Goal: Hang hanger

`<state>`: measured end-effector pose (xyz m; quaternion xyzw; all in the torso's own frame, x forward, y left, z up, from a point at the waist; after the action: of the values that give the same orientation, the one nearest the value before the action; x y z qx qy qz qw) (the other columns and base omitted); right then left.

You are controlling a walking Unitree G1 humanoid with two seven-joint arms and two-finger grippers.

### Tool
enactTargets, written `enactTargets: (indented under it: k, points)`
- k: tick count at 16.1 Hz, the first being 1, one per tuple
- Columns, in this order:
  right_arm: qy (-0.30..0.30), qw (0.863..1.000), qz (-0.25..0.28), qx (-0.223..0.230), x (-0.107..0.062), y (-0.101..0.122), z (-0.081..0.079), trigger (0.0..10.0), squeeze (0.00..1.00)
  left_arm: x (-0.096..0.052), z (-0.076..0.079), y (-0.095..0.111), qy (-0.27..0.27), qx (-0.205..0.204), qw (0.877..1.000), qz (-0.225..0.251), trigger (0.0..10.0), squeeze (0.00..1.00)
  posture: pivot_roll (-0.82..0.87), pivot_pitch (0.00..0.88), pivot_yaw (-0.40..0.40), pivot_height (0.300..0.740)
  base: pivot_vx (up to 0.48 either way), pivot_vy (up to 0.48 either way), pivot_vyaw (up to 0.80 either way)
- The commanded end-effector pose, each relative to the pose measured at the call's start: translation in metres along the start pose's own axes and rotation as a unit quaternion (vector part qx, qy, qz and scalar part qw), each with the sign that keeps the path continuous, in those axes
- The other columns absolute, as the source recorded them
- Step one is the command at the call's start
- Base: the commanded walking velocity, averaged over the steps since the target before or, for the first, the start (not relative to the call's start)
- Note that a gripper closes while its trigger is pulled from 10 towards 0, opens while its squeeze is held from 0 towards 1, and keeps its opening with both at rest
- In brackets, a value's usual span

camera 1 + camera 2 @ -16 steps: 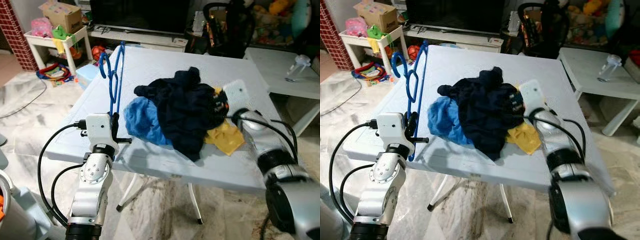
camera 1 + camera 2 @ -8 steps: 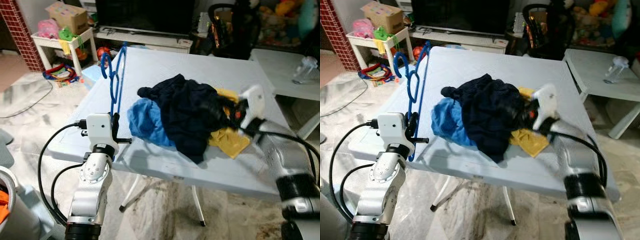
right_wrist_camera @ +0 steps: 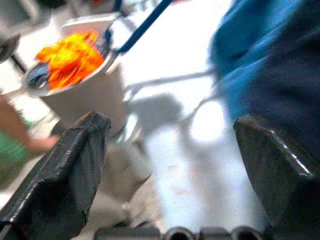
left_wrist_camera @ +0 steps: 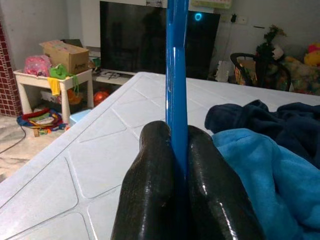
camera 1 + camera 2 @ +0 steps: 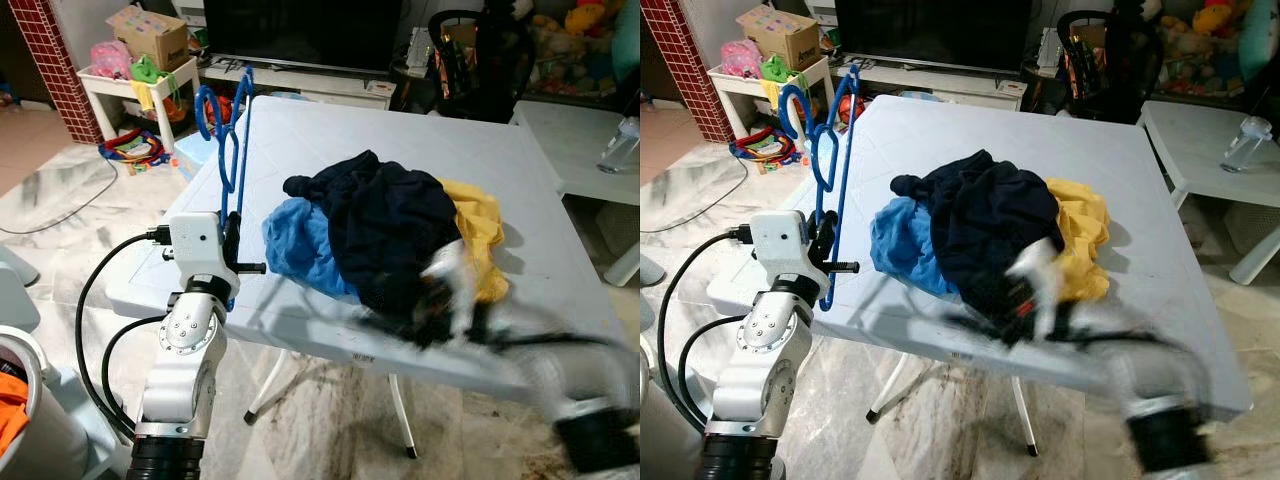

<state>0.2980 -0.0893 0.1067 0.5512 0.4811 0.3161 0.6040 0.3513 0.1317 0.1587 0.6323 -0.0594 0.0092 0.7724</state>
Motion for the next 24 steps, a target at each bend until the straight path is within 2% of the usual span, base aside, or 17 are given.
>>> enactTargets:
  k: [1, 4, 5, 6, 7, 8, 10, 11, 13, 14, 15, 16, 17, 19, 21, 22, 24]
  points:
    - [-0.003, 1.000, -0.009, -0.008, 0.006, 0.000, -0.001, 10.0, 1.00, 0.001, 0.004, 0.009, -0.011, -0.003, 1.000, 0.012, 10.0, 0.00, 0.04, 0.000, -0.035, 0.740, 0.000, 0.000, 0.00]
    - [-0.032, 0.999, -0.023, -0.014, 0.039, -0.005, -0.001, 10.0, 1.00, 0.001, 0.006, 0.009, -0.014, -0.003, 1.000, 0.012, 10.0, 0.00, 0.05, 0.000, -0.036, 0.740, 0.000, 0.000, 0.00]
    - [-0.096, 0.995, -0.034, -0.015, 0.050, -0.007, 0.014, 10.0, 1.00, 0.000, 0.006, 0.008, -0.014, -0.003, 1.000, 0.010, 10.0, 0.00, 0.05, 0.000, -0.036, 0.740, 0.000, 0.000, 0.00]
    - [-0.127, 0.991, -0.037, -0.012, 0.054, -0.006, 0.022, 10.0, 1.00, 0.000, 0.006, 0.008, -0.014, -0.003, 1.000, 0.009, 10.0, 0.00, 0.05, 0.000, -0.039, 0.740, 0.000, 0.000, 0.00]
    - [-0.216, 0.973, -0.064, -0.045, 0.056, -0.005, 0.048, 10.0, 1.00, -0.001, 0.006, 0.008, -0.013, -0.002, 1.000, 0.008, 10.0, 0.00, 0.06, 0.000, -0.041, 0.740, 0.000, 0.000, 0.00]
    - [-0.294, 0.951, -0.076, -0.047, 0.047, -0.002, 0.074, 10.0, 1.00, -0.001, 0.005, 0.007, -0.012, -0.002, 1.000, 0.007, 10.0, 0.00, 0.06, 0.000, -0.042, 0.740, 0.000, 0.000, 0.00]
    - [-0.387, 0.918, -0.081, -0.029, 0.029, 0.003, 0.103, 10.0, 1.00, -0.002, 0.005, 0.006, -0.011, -0.002, 1.000, 0.005, 10.0, 0.00, 0.06, 0.000, -0.044, 0.740, 0.000, 0.000, 0.00]
    - [-0.412, 0.907, -0.086, -0.029, 0.021, 0.004, 0.111, 10.0, 1.00, -0.002, 0.005, 0.005, -0.011, -0.002, 1.000, 0.005, 10.0, 0.00, 0.06, 0.000, -0.045, 0.740, 0.000, 0.000, 0.00]
    - [-0.430, 0.898, -0.083, -0.030, 0.015, 0.007, 0.118, 10.0, 1.00, -0.003, 0.005, 0.005, -0.011, -0.002, 1.000, 0.004, 10.0, 0.00, 0.06, 0.000, -0.047, 0.740, 0.000, 0.000, 0.00]
    - [-0.420, 0.905, -0.063, -0.030, 0.018, 0.012, 0.116, 10.0, 1.00, -0.003, 0.005, 0.005, -0.012, -0.003, 1.000, 0.002, 10.0, 0.00, 0.06, 0.000, -0.049, 0.740, 0.000, 0.000, 0.00]
    - [-0.374, 0.927, -0.018, -0.034, 0.023, 0.022, 0.102, 10.0, 1.00, -0.006, 0.005, 0.000, -0.012, 0.001, 1.000, -0.008, 10.0, 0.00, 0.06, 0.000, -0.049, 0.740, 0.000, 0.000, 0.00]
    - [-0.334, 0.942, 0.009, -0.040, 0.025, 0.027, 0.088, 10.0, 1.00, -0.010, 0.004, -0.003, -0.015, 0.004, 1.000, -0.014, 10.0, 0.00, 0.05, 0.000, -0.049, 0.740, 0.000, 0.000, 0.00]
    - [-0.313, 0.949, 0.018, -0.039, 0.022, 0.026, 0.079, 10.0, 1.00, -0.012, 0.004, -0.005, -0.017, 0.005, 1.000, -0.018, 10.0, 0.00, 0.05, 0.000, -0.049, 0.740, 0.000, 0.000, 0.00]
    - [-0.271, 0.961, 0.048, -0.033, 0.000, 0.023, 0.056, 10.0, 0.90, -0.020, 0.004, -0.011, -0.027, 0.008, 0.999, -0.031, 10.0, 0.00, 0.04, 0.000, -0.042, 0.740, 0.000, 0.000, 0.00]
    - [-0.271, 0.959, 0.069, -0.038, -0.018, 0.023, 0.045, 10.0, 0.34, -0.025, 0.005, -0.016, -0.036, 0.011, 0.998, -0.042, 10.0, 0.00, 0.02, 0.000, -0.033, 0.740, 0.000, 0.000, 0.00]
    - [-0.276, 0.955, 0.099, -0.035, -0.033, 0.029, 0.035, 10.0, 0.01, -0.029, 0.009, -0.020, -0.045, 0.012, 0.998, -0.051, 10.0, 0.00, 0.01, 0.000, -0.028, 0.740, 0.000, 0.000, 0.00]
    - [-0.308, 0.942, 0.129, -0.031, -0.045, 0.037, 0.029, 10.0, 0.00, -0.032, 0.014, -0.024, -0.057, 0.008, 0.997, -0.060, 10.0, 0.00, 0.00, 0.003, -0.015, 0.740, 0.000, 0.000, 0.00]
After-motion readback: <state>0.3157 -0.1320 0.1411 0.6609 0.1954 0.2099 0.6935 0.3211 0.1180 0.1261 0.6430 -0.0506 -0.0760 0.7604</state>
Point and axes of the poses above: a point about 5 cm out from each wrist's last joint towards the gripper, its own x axis pointing out of the wrist towards the gripper, its own y axis along the axis of the wrist's last joint, z = x × y, the point moved 5 cm from there along x, pointing out of the wrist towards the gripper, and after that the axes turned 8 degrees about -x, right-handed, at the moved point
